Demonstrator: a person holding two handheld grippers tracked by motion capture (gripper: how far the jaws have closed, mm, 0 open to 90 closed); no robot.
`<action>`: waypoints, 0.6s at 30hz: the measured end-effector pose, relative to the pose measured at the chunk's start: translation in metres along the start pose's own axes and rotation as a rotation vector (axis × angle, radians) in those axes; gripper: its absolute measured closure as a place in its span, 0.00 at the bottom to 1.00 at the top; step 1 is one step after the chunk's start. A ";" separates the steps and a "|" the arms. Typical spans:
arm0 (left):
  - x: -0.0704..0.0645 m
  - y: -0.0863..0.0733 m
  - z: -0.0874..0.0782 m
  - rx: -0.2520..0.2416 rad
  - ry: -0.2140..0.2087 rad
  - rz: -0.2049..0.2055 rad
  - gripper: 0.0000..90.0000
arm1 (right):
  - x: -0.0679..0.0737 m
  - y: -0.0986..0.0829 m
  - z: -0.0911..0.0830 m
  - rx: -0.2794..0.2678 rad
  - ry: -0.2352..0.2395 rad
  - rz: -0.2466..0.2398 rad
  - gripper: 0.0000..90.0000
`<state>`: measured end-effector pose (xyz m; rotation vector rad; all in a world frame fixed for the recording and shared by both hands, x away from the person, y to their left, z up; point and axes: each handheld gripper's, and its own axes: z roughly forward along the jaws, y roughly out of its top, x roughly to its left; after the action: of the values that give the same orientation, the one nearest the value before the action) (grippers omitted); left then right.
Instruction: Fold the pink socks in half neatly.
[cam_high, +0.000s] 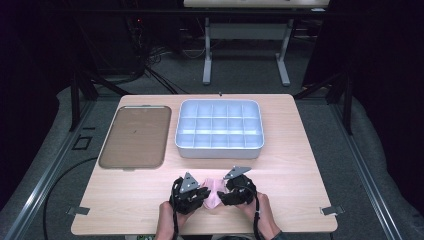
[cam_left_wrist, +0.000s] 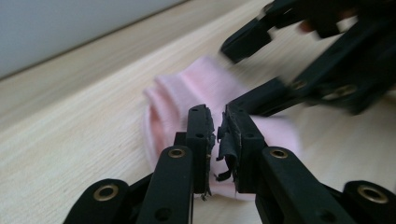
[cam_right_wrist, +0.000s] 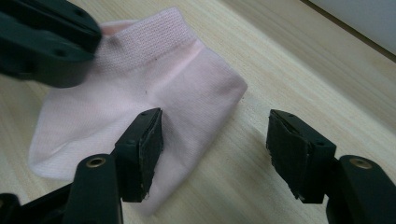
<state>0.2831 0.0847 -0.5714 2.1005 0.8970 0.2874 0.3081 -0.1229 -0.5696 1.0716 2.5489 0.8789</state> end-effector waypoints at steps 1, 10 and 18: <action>0.003 -0.004 0.002 -0.011 -0.006 -0.017 0.92 | 0.000 0.000 0.000 0.001 0.003 0.002 0.40; 0.013 -0.016 0.004 -0.073 -0.039 -0.030 0.98 | -0.005 -0.002 0.000 -0.015 0.093 0.005 0.59; 0.010 -0.018 0.003 -0.081 -0.021 -0.010 0.99 | -0.011 -0.004 -0.003 0.006 0.191 0.074 0.79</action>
<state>0.2830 0.0968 -0.5881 2.0205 0.8693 0.2913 0.3125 -0.1343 -0.5696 1.1407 2.6811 1.0400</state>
